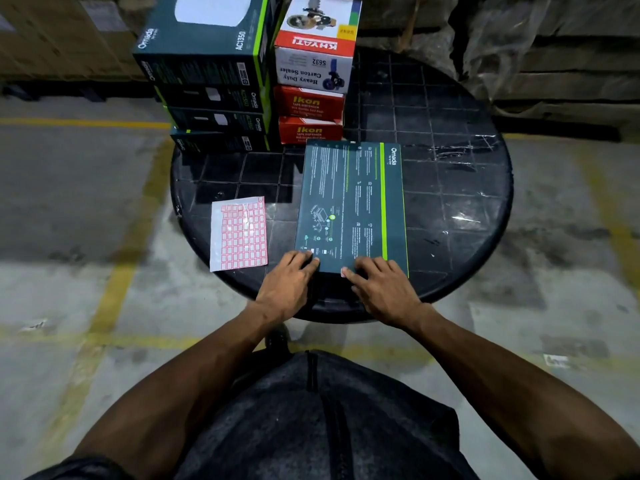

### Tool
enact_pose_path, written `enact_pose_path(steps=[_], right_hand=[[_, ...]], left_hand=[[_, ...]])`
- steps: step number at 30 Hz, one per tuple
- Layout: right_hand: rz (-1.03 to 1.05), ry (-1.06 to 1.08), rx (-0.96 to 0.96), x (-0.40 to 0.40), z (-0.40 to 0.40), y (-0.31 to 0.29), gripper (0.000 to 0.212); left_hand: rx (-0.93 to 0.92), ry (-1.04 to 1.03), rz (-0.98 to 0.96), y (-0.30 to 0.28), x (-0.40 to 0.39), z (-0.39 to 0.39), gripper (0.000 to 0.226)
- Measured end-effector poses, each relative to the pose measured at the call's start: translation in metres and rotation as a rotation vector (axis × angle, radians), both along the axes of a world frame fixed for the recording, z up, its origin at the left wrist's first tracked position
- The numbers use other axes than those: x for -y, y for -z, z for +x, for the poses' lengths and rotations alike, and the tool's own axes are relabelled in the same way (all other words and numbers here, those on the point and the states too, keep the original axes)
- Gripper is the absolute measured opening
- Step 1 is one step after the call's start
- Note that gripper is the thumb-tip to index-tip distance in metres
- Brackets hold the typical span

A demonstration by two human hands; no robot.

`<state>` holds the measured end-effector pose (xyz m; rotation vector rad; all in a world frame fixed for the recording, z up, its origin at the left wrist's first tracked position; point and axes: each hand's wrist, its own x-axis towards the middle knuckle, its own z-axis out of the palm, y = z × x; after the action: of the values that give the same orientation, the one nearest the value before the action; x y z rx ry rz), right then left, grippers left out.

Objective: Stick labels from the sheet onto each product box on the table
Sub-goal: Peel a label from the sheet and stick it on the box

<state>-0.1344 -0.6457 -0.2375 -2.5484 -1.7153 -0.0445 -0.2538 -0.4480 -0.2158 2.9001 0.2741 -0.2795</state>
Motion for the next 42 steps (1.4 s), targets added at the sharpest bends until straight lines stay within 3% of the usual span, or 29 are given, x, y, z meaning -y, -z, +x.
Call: enact_pose_path(steps=[8,23,26,29,31,36,42], right_hand=[[-0.038,0.043,0.004,0.003,-0.004,0.001,0.054],[-0.080,0.045,0.030,0.004,-0.002,0.003,0.046],[-0.032,0.113,-0.098,-0.003,0.002,-0.005,0.040],[0.078,0.314,-0.418,-0.013,0.007,-0.012,0.034],[0.088,0.378,-0.475,-0.020,0.009,-0.014,0.027],[0.046,0.408,-0.484,-0.030,0.008,-0.015,0.019],[0.016,0.293,-0.334,-0.034,0.009,-0.015,0.021]], left_hand=[[0.000,-0.001,-0.006,-0.002,0.001,-0.001,0.060],[-0.008,-0.014,-0.010,-0.001,0.003,-0.002,0.061],[0.005,-0.017,-0.015,-0.002,0.003,-0.002,0.059],[0.007,-0.017,-0.010,-0.004,0.003,-0.002,0.058],[0.006,-0.021,-0.006,-0.004,0.003,-0.001,0.059],[0.003,-0.010,-0.005,-0.004,0.002,0.000,0.059],[0.008,0.008,-0.003,-0.002,0.000,-0.001,0.061]])
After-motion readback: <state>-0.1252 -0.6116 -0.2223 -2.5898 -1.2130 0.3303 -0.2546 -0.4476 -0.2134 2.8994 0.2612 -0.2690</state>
